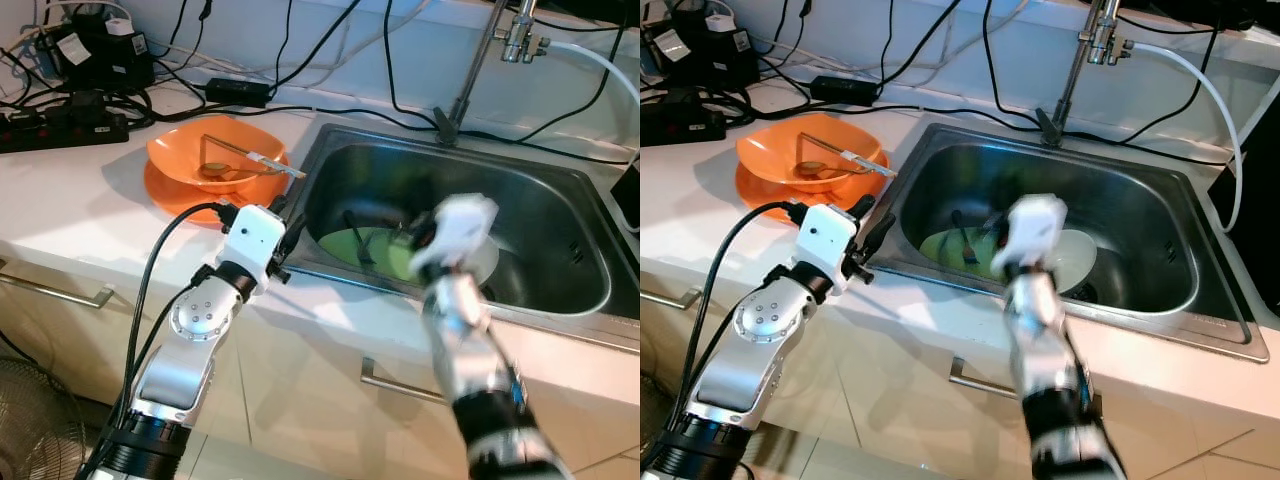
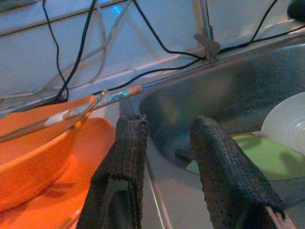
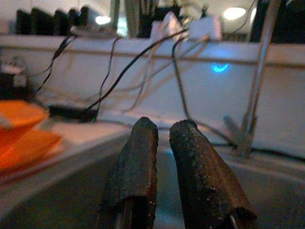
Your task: Kitchen organization
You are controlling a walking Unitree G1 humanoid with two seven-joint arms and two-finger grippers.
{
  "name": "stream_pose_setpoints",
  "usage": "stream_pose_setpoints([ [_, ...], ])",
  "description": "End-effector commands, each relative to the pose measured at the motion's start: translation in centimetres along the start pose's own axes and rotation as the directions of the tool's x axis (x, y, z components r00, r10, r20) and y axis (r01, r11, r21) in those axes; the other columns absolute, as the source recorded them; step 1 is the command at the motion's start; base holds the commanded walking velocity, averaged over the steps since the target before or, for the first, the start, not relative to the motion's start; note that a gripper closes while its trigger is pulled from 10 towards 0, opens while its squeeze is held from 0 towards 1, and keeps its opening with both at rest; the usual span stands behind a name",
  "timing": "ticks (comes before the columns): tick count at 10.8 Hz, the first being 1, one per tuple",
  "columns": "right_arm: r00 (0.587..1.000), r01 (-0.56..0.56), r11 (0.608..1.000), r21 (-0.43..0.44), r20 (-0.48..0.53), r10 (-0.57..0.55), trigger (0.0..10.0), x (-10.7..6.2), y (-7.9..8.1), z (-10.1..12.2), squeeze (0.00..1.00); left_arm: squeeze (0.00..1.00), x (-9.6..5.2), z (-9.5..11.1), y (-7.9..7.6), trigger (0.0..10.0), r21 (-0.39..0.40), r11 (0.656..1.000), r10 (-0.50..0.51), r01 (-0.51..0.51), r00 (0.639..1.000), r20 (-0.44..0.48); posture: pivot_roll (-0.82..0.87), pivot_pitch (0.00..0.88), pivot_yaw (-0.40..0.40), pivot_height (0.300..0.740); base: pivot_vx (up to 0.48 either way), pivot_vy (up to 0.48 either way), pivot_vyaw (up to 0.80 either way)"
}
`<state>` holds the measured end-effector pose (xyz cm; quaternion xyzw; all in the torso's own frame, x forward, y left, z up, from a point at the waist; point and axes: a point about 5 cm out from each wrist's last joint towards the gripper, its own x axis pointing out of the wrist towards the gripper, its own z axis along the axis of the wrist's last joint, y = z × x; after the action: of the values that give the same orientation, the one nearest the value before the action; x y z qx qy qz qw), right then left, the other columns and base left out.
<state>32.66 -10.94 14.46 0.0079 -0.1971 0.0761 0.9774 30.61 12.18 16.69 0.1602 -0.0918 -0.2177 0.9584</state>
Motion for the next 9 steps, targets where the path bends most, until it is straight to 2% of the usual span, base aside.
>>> stream_pose_setpoints([
  [1, 0.999, -0.031, 0.999, -0.023, 0.011, 0.032, 10.0, -0.2, -0.1, 0.4, 0.0, 0.0, -0.1, -0.2, -0.5, 10.0, 0.01, 1.0, -0.02, 0.02, 1.0, 0.001, 0.24, 0.0, -0.065, 0.74, 0.0, 0.0, 0.0],
  [2, 0.997, -0.081, 0.995, -0.052, -0.002, 0.081, 10.0, -0.8, -0.2, 0.3, 0.0, 0.0, -0.3, -0.6, -0.6, 10.0, 0.02, 0.999, -0.027, 0.027, 1.0, -0.012, 0.23, 0.0, -0.067, 0.74, 0.0, 0.0, 0.0],
  [4, 0.995, -0.099, 0.992, -0.082, -0.008, 0.098, 10.0, -0.8, -0.6, 0.4, 0.0, 0.0, -0.3, -0.6, -0.7, 10.0, 0.027, 0.999, -0.032, 0.032, 0.999, -0.014, 0.23, 0.006, -0.068, 0.74, 0.0, 0.0, 0.0],
  [5, 0.996, -0.092, 0.992, -0.081, -0.009, 0.091, 10.0, -0.7, -0.5, 0.4, 0.0, 0.0, -0.2, -0.6, -0.6, 10.0, 0.072, 0.997, -0.022, 0.022, 1.0, -0.01, 0.23, 0.014, -0.065, 0.74, 0.0, 0.0, 0.0],
  [6, 0.997, -0.08, 0.994, -0.068, -0.018, 0.079, 10.0, -0.8, -0.2, 0.2, 0.0, 0.0, -0.1, -0.3, 0.0, 10.0, 0.169, 0.985, 0.025, -0.025, 1.0, 0.001, 0.23, 0.021, -0.062, 0.74, 0.0, 0.0, 0.0],
  [7, 0.997, -0.08, 0.995, -0.06, -0.026, 0.078, 10.0, -0.9, 0.0, 0.0, 0.0, 0.0, 0.1, 0.1, 0.9, 10.0, 0.28, 0.958, 0.068, -0.066, 0.998, 0.003, 0.23, 0.026, -0.063, 0.74, 0.0, 0.0, 0.0],
  [9, 0.996, -0.078, 0.996, -0.045, -0.036, 0.077, 10.0, -0.9, 0.5, -0.1, 0.0, 0.0, 0.6, 0.7, 2.6, 10.0, 0.455, 0.886, 0.107, -0.095, 0.994, -0.001, 0.24, 0.028, -0.067, 0.74, 0.0, 0.0, 0.0],
])
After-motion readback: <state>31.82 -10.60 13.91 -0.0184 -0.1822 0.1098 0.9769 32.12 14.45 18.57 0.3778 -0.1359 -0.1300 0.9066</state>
